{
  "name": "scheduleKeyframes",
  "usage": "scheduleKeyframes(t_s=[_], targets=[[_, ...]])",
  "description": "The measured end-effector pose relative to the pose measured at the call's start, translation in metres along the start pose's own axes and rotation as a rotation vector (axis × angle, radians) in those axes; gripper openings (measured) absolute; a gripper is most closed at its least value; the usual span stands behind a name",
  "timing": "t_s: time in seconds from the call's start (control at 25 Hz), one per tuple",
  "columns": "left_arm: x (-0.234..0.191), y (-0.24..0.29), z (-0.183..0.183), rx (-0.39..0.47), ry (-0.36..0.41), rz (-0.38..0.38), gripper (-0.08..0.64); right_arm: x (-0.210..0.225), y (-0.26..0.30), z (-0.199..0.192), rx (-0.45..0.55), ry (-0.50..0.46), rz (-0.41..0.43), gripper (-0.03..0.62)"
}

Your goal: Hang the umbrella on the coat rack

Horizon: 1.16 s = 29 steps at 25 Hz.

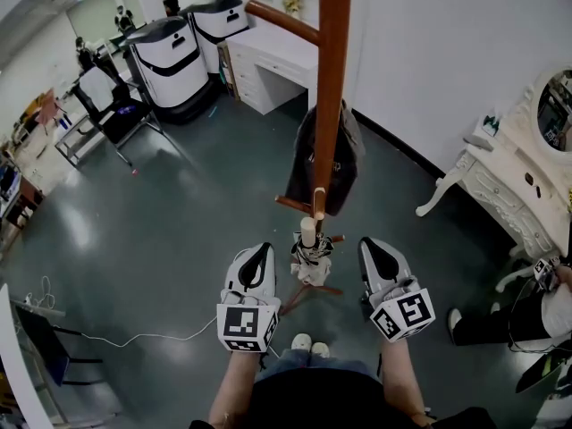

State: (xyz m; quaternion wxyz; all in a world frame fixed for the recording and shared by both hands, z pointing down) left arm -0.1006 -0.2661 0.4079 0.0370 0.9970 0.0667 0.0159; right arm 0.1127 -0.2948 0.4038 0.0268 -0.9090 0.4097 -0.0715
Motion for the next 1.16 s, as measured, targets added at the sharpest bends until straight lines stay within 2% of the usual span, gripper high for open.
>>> scheduleKeyframes(t_s=[0.24,1.16], targets=[[-0.002,0.003,0.001,-0.003,-0.006,0.003,0.0,0.004,0.001,-0.002,-0.017,-0.024,-0.012,0.006],[0.005,0.015,0.0,-0.027,-0.018,0.009,0.0,0.019,0.006,-0.008,-0.039,-0.012,0.009,0.006]])
Point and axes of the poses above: the fingertips, and each gripper's own axes: y forward along the fingers, x to its right, z out of its top, the point moved 4 cm from there along -y, backward along the fingers, and after that the axes turned 8 degrees about z, right-handed, at the moved point
